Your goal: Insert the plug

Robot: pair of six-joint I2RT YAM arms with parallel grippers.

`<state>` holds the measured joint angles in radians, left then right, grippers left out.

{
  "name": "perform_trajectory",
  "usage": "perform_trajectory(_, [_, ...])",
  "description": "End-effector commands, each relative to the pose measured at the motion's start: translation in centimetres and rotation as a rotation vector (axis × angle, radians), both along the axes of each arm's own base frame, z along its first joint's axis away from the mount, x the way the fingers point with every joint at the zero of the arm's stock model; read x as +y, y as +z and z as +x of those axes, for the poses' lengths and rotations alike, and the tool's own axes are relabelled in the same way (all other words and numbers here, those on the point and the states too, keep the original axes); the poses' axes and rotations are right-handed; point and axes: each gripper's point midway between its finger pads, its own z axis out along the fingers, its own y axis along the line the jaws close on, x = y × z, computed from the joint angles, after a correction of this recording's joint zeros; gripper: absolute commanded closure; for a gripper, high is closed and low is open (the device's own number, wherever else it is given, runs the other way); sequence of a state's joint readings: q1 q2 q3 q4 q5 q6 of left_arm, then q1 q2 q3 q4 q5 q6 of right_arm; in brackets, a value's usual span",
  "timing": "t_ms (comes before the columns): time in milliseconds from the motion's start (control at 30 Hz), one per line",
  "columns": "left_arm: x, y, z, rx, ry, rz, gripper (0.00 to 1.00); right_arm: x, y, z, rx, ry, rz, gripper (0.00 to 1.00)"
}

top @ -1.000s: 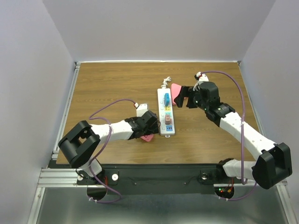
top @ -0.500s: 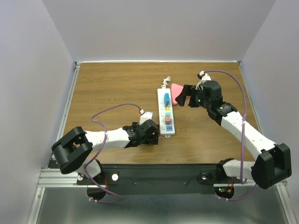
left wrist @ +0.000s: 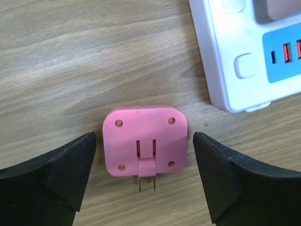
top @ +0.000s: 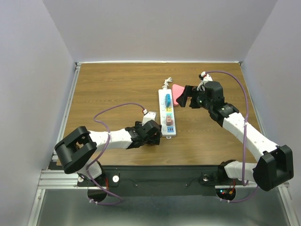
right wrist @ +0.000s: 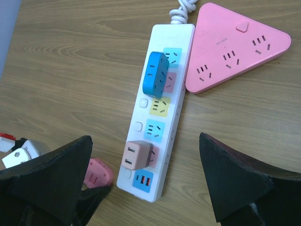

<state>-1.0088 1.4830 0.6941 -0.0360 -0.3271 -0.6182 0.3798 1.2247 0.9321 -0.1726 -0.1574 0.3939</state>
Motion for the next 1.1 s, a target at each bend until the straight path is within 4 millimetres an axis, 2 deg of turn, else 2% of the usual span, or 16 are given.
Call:
perform_trajectory(0, [-0.1,-1.5,-1.0,0.046,-0.05,0.03,0.11,0.0,1.0,-0.3,-0.023,0.009,0.027,0.0])
perform_trajectory(100, [-0.1,-2.3,-1.7,0.066,-0.081,0.045,0.19,0.1,1.0,-0.5,-0.021,0.018,0.029,0.0])
perform_trajectory(200, [-0.2,-2.7,-2.7,0.081,-0.114,0.052,0.21,0.1,1.1,-0.6,-0.019,0.021,0.023,0.0])
perform_trajectory(433, [-0.9,-3.1,-4.7,0.091,-0.18,0.058,0.18,-0.2,1.4,-0.9,-0.012,0.022,0.018,0.0])
perform_trajectory(600, [-1.2,-4.5,-5.5,0.121,-0.198,0.113,0.17,0.0,1.5,-1.0,-0.004,0.029,0.029,0.0])
perform_trajectory(667, [-1.4,-4.8,-5.8,0.127,-0.206,0.119,0.28,0.0,1.5,-1.0,-0.004,0.03,0.028,0.0])
perform_trajectory(700, [-1.6,-5.1,-6.2,0.131,-0.215,0.125,0.37,0.0,1.4,-1.1,-0.001,0.032,0.027,0.0])
perform_trajectory(733, [-1.8,-5.2,-6.4,0.131,-0.224,0.125,0.54,0.0,1.4,-1.2,0.0,0.031,0.025,0.0])
perform_trajectory(800, [-2.1,-5.2,-6.7,0.124,-0.241,0.125,0.72,0.0,1.5,-1.3,0.005,0.037,0.021,0.0])
perform_trajectory(833, [-2.2,-5.0,-6.8,0.119,-0.243,0.125,1.0,0.0,1.5,-1.5,0.01,0.041,0.02,0.0])
perform_trajectory(900, [-2.3,-4.5,-6.8,0.102,-0.245,0.115,1.0,0.2,1.4,-1.9,0.023,0.06,0.019,0.0])
perform_trajectory(967, [-2.9,-2.3,-6.3,0.042,-0.242,0.063,1.0,0.2,1.3,-2.4,0.04,0.077,0.016,0.0])
perform_trajectory(1067, [-3.3,0.0,-6.2,-0.02,-0.26,0.004,1.0,0.8,1.1,-3.5,0.082,0.13,0.034,0.01])
